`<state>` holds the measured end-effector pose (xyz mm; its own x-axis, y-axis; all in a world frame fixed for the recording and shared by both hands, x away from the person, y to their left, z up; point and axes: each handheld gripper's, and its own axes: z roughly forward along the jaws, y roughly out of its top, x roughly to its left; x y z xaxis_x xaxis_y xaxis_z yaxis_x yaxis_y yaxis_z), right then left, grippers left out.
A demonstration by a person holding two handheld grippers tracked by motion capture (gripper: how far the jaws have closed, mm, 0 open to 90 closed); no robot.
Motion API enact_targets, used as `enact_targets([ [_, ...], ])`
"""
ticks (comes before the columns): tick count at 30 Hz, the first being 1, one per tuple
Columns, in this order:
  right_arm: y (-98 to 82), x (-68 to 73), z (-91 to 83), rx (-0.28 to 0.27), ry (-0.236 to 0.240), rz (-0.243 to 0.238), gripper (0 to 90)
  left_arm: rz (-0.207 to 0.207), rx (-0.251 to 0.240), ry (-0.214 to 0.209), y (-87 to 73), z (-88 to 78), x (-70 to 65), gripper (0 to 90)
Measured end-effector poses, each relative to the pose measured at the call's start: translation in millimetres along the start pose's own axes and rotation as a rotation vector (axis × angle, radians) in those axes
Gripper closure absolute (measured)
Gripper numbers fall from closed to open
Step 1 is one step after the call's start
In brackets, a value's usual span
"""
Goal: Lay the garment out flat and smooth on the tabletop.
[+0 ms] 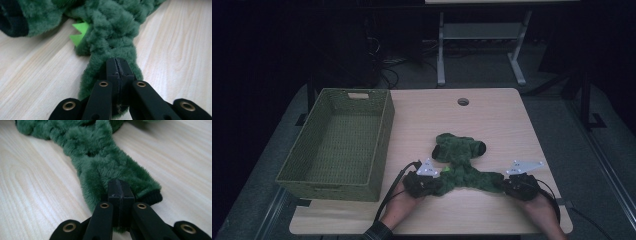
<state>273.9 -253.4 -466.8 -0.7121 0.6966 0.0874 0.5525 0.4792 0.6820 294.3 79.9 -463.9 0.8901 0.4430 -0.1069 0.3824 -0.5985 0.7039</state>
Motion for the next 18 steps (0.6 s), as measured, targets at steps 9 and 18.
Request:
enact_targets([
  [9, -11.1, 20.3, -8.5, 0.029, 0.026, -0.014, 89.9, 0.0, 0.035, -0.049, -13.1, -12.5, -2.0, 89.5],
  [18, -20.2, 44.0, -15.8, 0.038, 0.055, -0.044, 89.8, -0.017, 0.042, -0.077, -28.6, -28.0, -15.3, 88.5],
])
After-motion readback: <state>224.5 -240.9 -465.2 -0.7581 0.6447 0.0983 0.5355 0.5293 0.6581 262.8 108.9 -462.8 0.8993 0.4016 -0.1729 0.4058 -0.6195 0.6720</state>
